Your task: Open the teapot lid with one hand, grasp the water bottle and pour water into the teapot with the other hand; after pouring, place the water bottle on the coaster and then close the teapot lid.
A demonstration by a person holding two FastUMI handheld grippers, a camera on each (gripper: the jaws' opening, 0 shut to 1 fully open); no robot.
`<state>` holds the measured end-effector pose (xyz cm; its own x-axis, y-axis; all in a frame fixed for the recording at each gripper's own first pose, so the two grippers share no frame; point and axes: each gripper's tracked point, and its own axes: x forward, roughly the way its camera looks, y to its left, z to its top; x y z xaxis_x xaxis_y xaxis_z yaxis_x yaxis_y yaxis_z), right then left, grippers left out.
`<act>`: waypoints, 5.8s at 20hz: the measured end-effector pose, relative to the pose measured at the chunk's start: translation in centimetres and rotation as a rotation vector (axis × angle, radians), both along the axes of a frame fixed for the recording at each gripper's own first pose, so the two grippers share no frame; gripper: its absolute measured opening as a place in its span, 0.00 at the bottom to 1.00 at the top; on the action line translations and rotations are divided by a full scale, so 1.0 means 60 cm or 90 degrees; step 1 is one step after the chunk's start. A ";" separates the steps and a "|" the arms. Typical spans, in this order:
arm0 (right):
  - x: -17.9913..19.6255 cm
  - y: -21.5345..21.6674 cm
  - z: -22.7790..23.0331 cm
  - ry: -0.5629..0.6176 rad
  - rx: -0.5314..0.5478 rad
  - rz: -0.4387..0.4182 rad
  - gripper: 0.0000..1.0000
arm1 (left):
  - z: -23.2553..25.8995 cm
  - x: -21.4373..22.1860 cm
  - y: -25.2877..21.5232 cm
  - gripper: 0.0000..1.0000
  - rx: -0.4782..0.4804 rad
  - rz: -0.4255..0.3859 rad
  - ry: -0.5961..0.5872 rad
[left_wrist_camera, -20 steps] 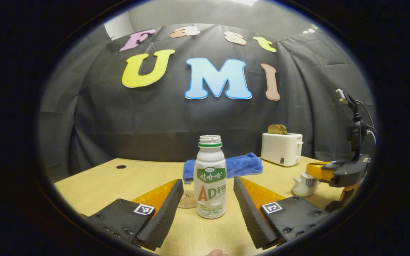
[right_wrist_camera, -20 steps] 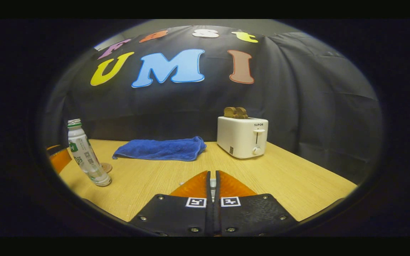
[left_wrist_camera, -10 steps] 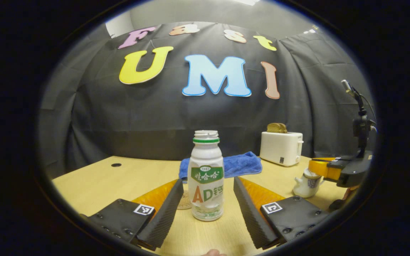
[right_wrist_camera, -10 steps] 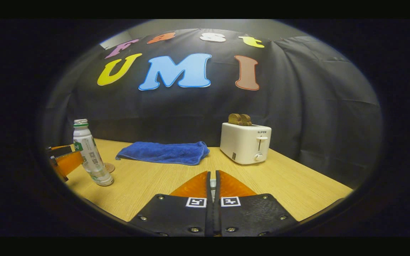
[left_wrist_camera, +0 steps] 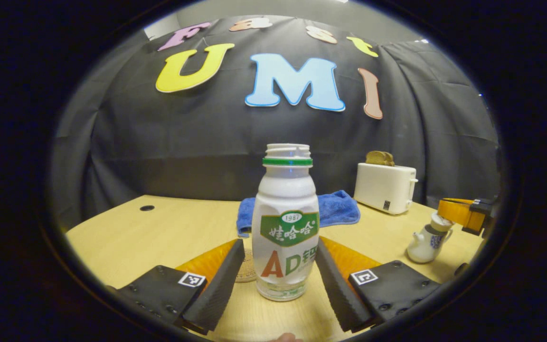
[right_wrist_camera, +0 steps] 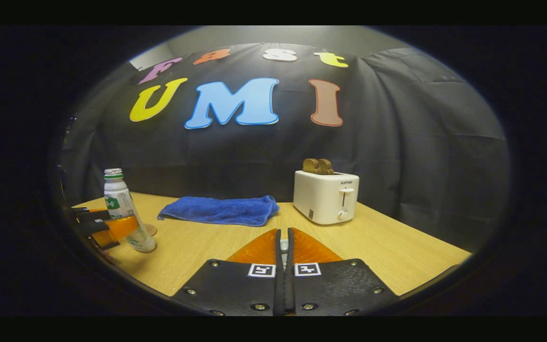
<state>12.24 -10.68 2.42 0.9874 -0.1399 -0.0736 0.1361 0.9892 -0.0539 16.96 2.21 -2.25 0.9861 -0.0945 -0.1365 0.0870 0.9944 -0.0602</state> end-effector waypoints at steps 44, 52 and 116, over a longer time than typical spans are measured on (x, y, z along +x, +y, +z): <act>-0.315 0.081 -0.042 0.008 -0.016 0.099 0.01 | 0.027 0.010 -0.137 0.80 0.448 -0.101 -0.053; -0.328 0.067 -0.039 -0.004 0.014 0.089 0.00 | 0.024 0.022 -0.186 0.70 0.584 -0.140 -0.075; -0.333 0.016 -0.063 0.007 0.042 0.072 0.01 | 0.062 -0.010 -0.316 0.82 1.155 -0.284 -0.193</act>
